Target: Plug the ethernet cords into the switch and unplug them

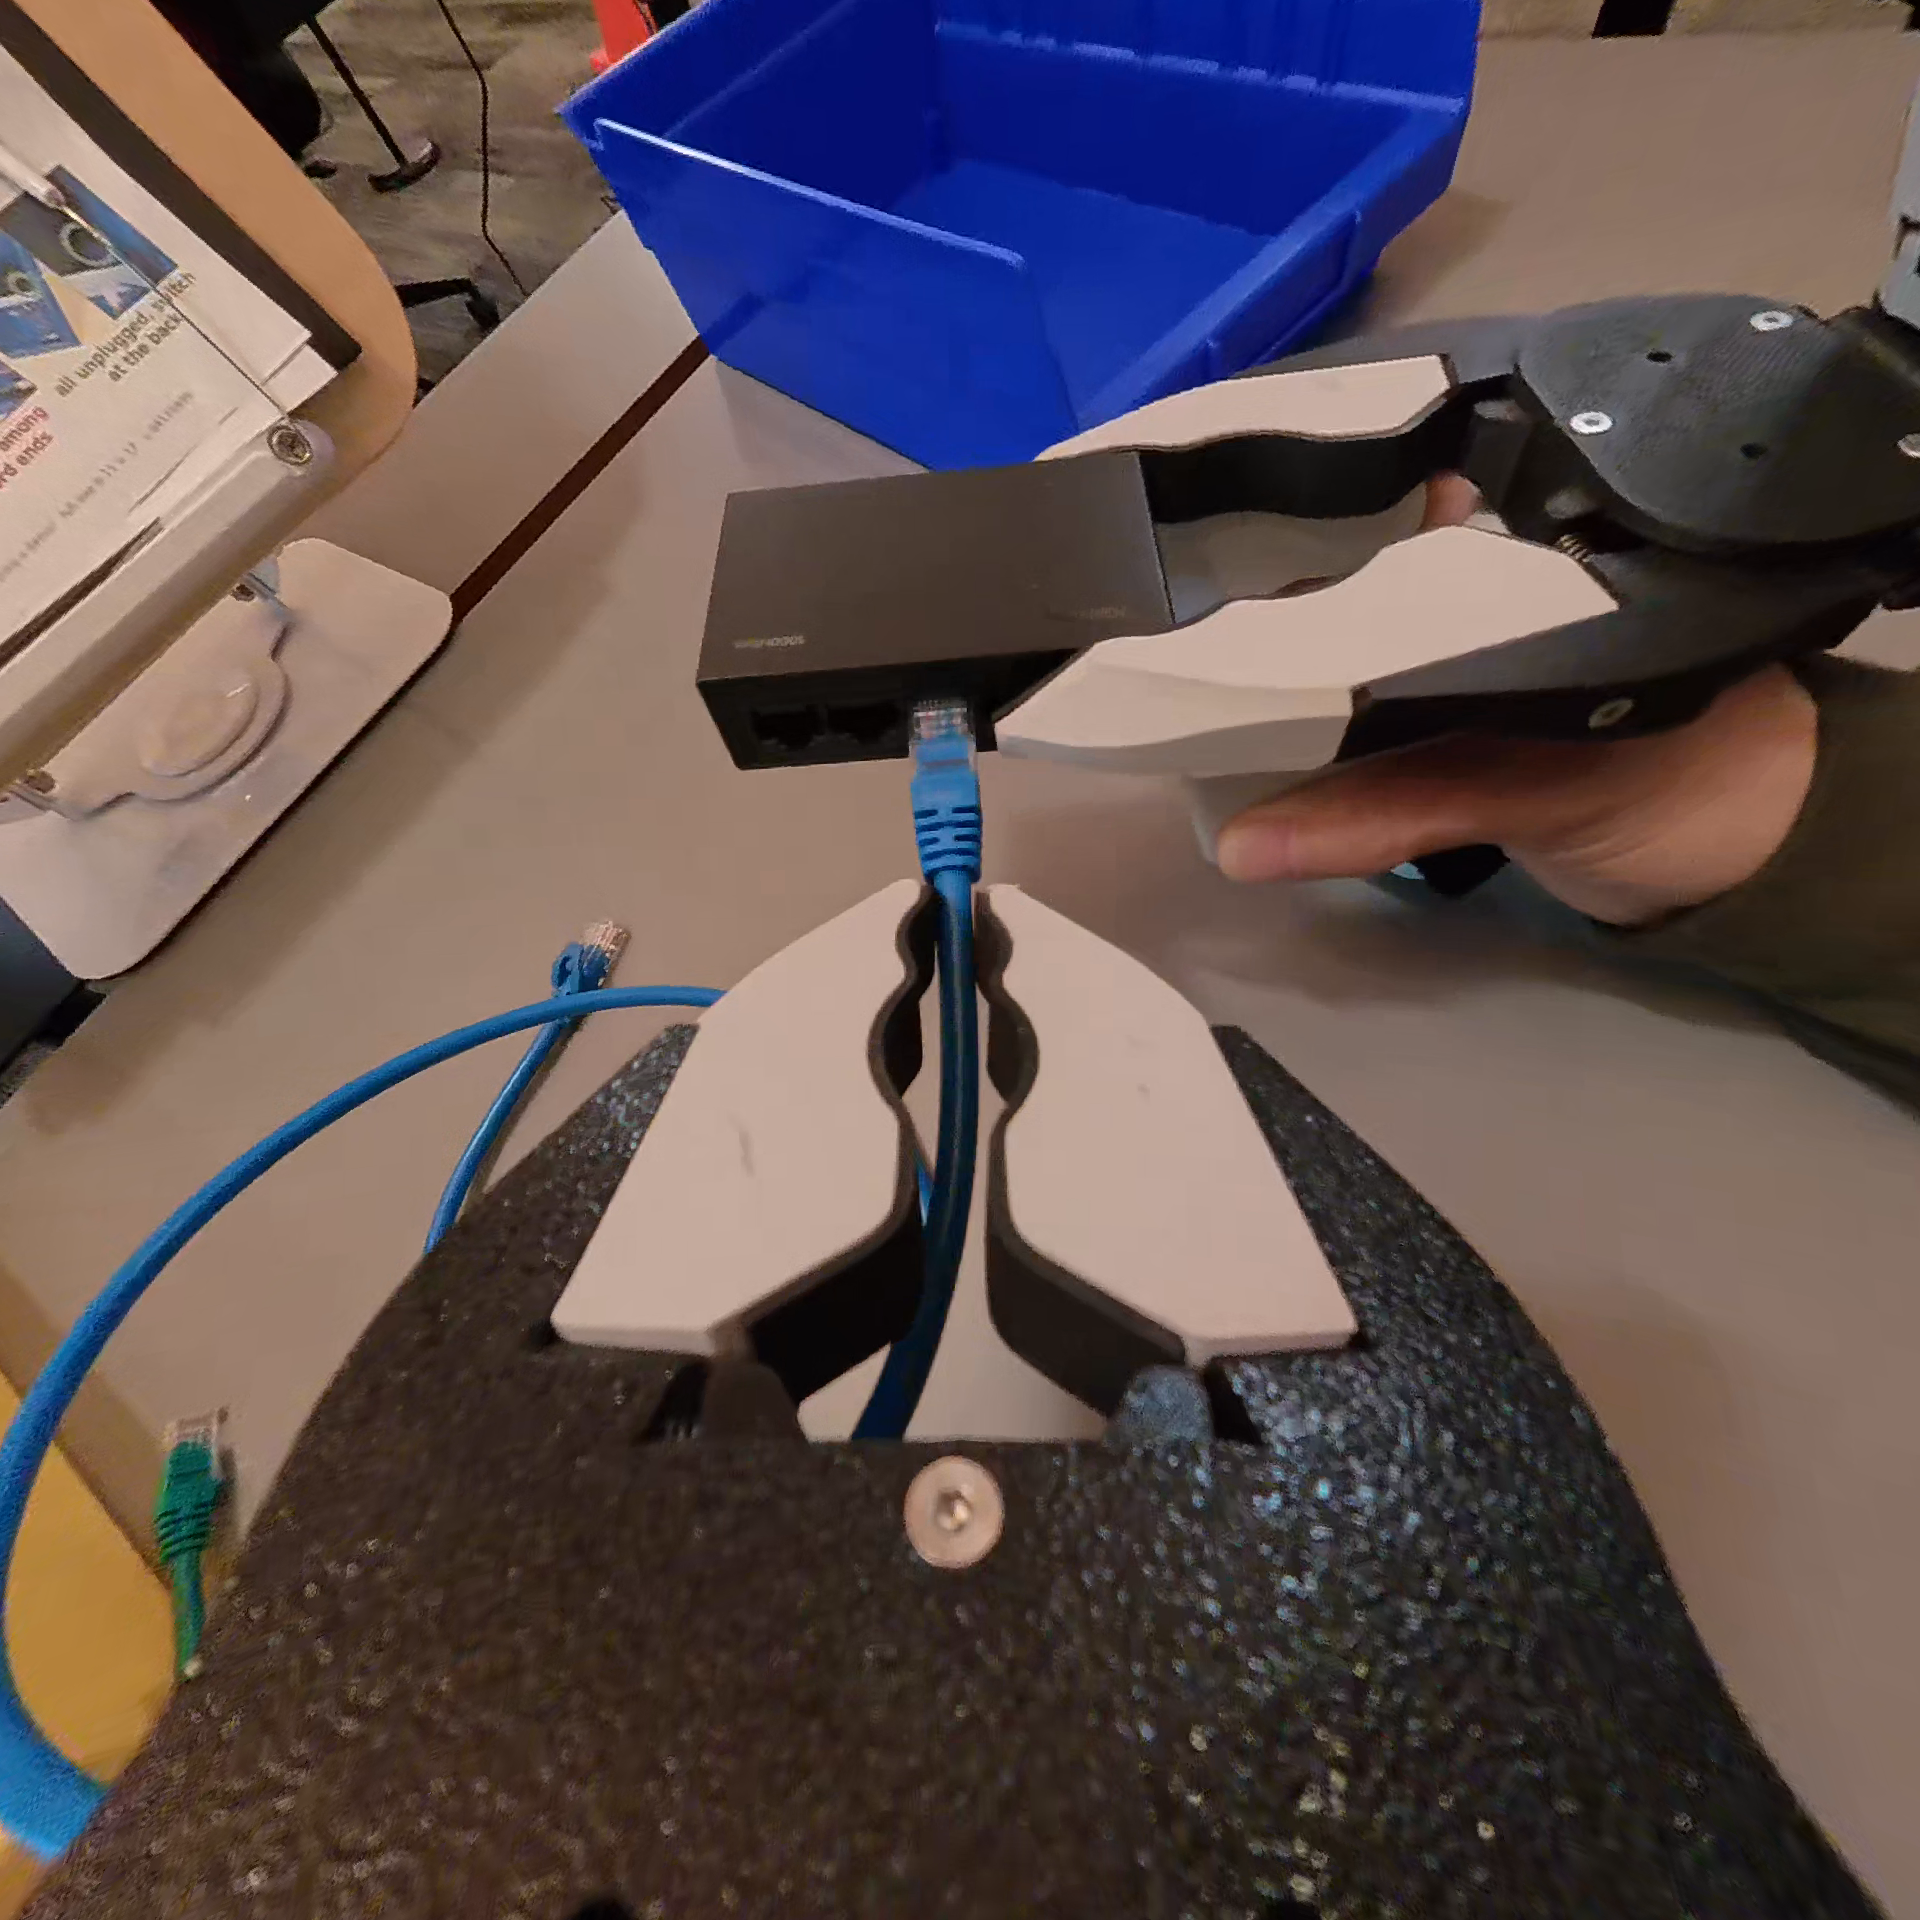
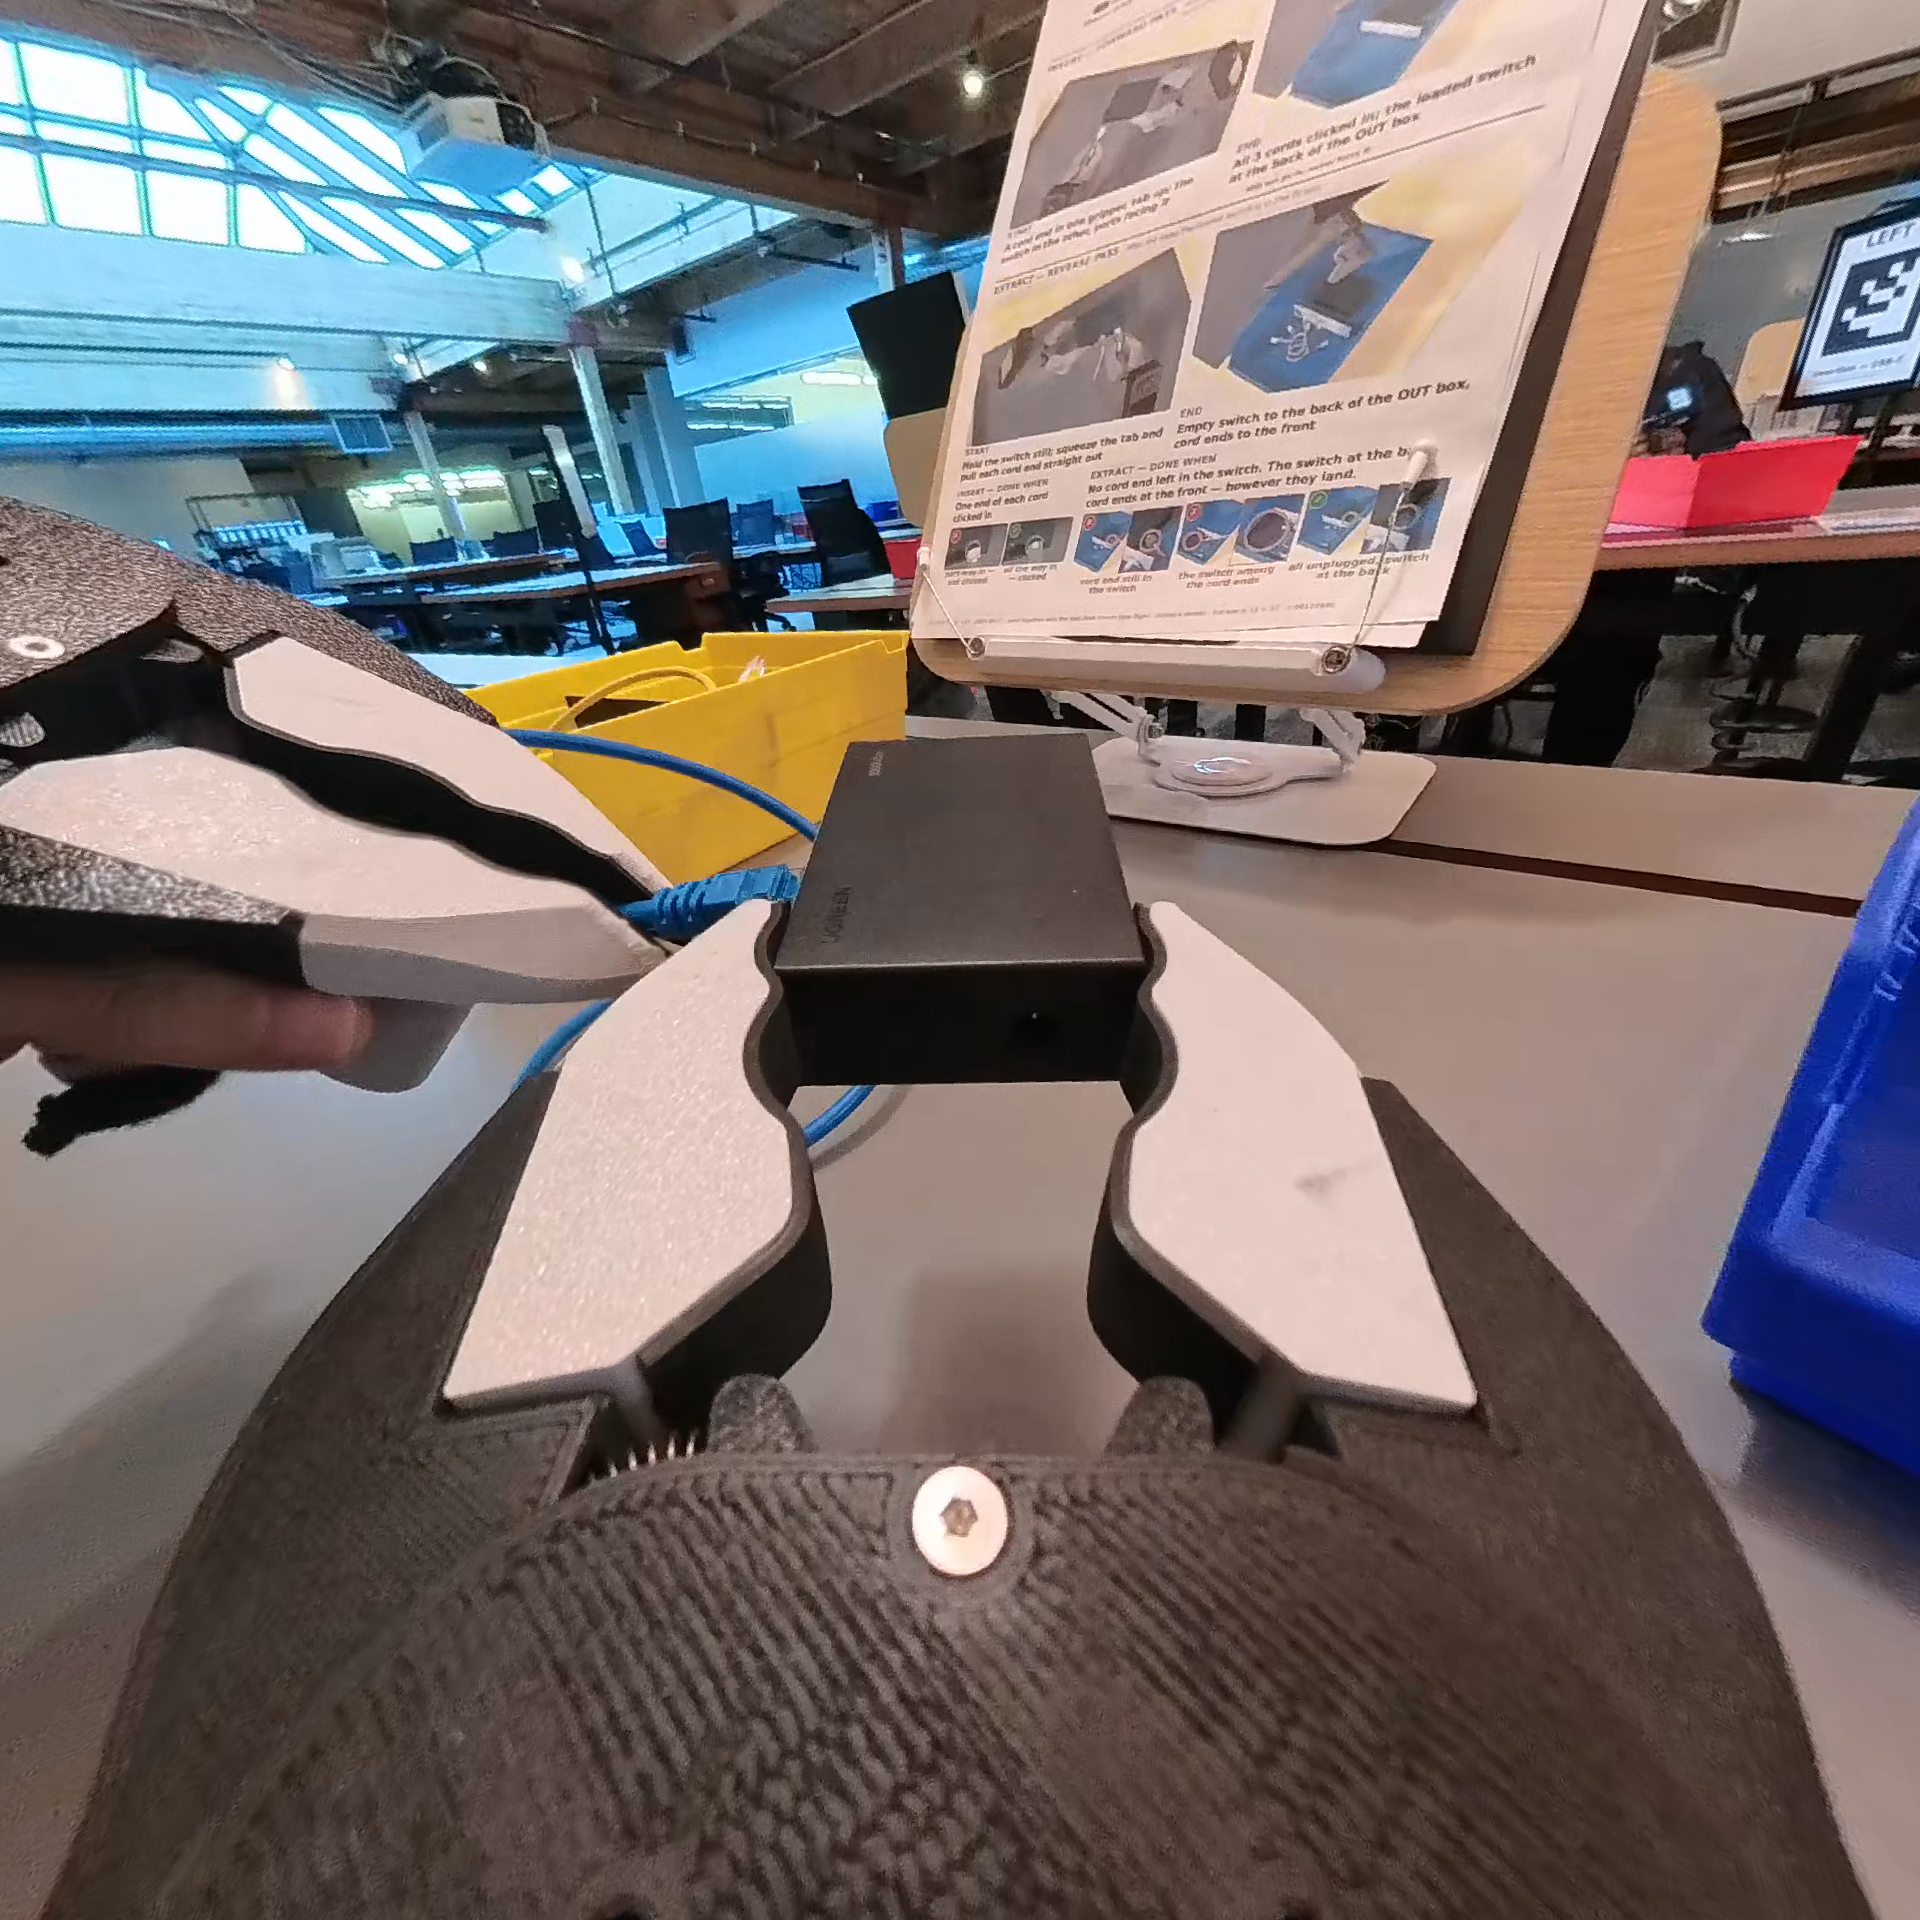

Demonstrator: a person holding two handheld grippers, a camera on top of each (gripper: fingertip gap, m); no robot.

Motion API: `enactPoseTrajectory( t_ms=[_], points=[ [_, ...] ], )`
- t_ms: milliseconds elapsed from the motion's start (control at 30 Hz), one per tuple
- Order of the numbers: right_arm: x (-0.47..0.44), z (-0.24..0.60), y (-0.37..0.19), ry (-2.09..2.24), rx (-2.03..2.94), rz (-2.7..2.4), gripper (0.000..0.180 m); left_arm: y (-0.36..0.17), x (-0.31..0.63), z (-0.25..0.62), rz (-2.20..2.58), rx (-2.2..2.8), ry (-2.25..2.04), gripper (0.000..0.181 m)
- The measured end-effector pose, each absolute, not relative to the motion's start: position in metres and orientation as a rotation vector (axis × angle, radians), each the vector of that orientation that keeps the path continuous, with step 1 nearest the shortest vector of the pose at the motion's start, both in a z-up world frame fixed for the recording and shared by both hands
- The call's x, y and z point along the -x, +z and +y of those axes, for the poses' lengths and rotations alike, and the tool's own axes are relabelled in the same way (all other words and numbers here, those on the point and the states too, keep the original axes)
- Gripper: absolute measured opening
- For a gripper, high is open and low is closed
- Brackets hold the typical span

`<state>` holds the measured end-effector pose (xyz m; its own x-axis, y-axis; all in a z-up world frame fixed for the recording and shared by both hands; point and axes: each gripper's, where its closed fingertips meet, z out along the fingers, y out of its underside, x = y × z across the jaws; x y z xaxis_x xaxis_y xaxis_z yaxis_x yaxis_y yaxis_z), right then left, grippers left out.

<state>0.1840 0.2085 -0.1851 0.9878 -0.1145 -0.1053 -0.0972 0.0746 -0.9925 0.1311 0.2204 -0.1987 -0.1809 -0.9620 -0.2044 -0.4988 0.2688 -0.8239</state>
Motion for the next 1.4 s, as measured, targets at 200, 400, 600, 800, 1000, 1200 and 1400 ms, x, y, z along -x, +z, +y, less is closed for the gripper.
enactPoseTrajectory(
  t_ms=[200,400,600,800,1000,1200,1400],
  points=[
    [-0.185,0.208,-0.184,0.021,1.483,0.183,0.062,-0.195,-0.133,0.219,1.732,1.366,-0.881,0.006],
    [-0.186,0.207,-0.183,0.027,1.473,0.191,0.062,-0.193,-0.135,0.217,1.697,1.366,-0.930,0.010],
    [-0.178,0.210,-0.183,0.032,1.488,0.138,0.062,-0.188,-0.137,0.217,1.605,1.412,-1.054,0.015],
    [-0.177,0.210,-0.183,0.001,1.489,0.154,0.062,-0.188,-0.135,0.218,1.640,1.368,-0.944,0.011],
    [-0.177,0.210,-0.184,0.019,1.489,0.158,0.062,-0.196,-0.132,0.220,1.660,1.372,-0.908,0.014],
    [-0.176,0.210,-0.183,0.049,1.479,0.153,0.062,-0.193,-0.132,0.220,1.664,1.328,-0.862,0.010],
    [-0.173,0.209,-0.180,0.025,1.463,0.103,0.062,-0.188,-0.132,0.222,1.705,1.317,-0.729,0.009]
  ],
)
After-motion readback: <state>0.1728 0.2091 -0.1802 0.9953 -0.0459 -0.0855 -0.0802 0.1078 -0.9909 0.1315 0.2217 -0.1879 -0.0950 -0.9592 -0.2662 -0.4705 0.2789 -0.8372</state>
